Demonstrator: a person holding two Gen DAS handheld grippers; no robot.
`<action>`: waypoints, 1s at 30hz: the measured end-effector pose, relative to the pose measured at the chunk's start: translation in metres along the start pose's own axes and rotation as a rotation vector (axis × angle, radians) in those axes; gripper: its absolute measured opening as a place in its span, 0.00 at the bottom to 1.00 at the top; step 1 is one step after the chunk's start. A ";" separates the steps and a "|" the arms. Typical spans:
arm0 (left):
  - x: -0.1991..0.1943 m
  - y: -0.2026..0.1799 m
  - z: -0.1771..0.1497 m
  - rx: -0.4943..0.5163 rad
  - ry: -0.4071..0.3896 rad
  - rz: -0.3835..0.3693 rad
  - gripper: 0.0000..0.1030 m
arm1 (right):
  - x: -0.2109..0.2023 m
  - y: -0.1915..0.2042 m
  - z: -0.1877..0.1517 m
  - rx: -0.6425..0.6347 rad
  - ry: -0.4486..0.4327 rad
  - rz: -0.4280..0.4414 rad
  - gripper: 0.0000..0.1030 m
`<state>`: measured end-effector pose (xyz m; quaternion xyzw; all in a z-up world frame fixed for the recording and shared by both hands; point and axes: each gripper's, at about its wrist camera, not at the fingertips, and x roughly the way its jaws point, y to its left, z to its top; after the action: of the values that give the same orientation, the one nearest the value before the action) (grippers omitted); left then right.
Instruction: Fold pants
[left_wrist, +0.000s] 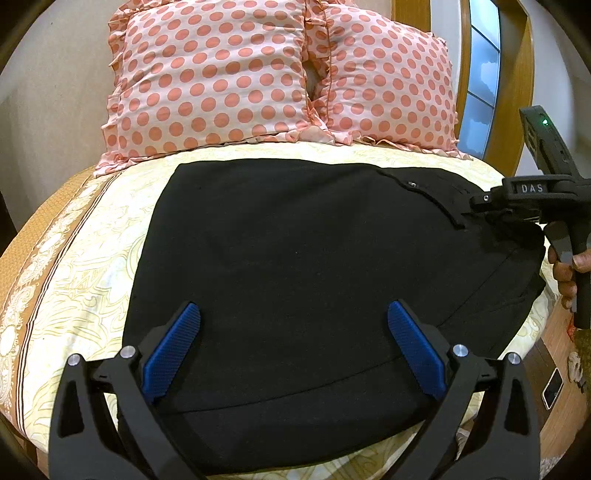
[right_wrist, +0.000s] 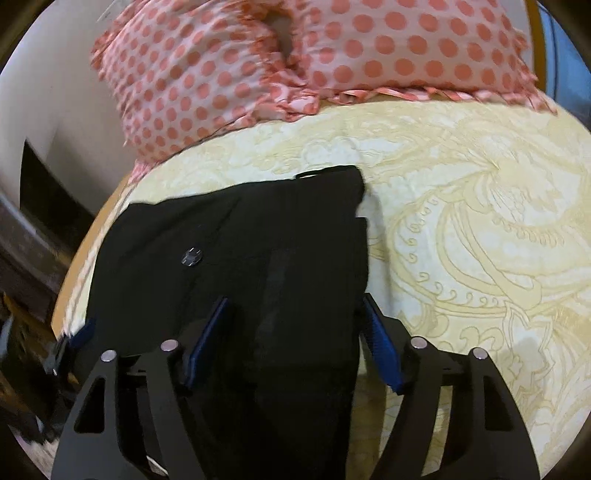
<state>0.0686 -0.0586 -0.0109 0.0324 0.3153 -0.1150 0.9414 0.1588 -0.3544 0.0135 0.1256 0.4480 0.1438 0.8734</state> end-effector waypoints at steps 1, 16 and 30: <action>0.000 0.000 0.000 0.000 -0.001 0.000 0.98 | 0.000 -0.002 0.000 0.006 -0.005 0.013 0.73; 0.000 -0.001 0.000 -0.001 -0.002 0.002 0.98 | -0.005 0.015 -0.006 -0.072 -0.024 -0.033 0.71; -0.035 0.058 0.049 -0.142 -0.077 -0.016 0.98 | -0.017 0.035 -0.010 -0.261 -0.122 -0.036 0.27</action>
<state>0.0838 -0.0021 0.0485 -0.0416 0.2865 -0.1008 0.9519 0.1363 -0.3273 0.0320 0.0112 0.3739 0.1772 0.9103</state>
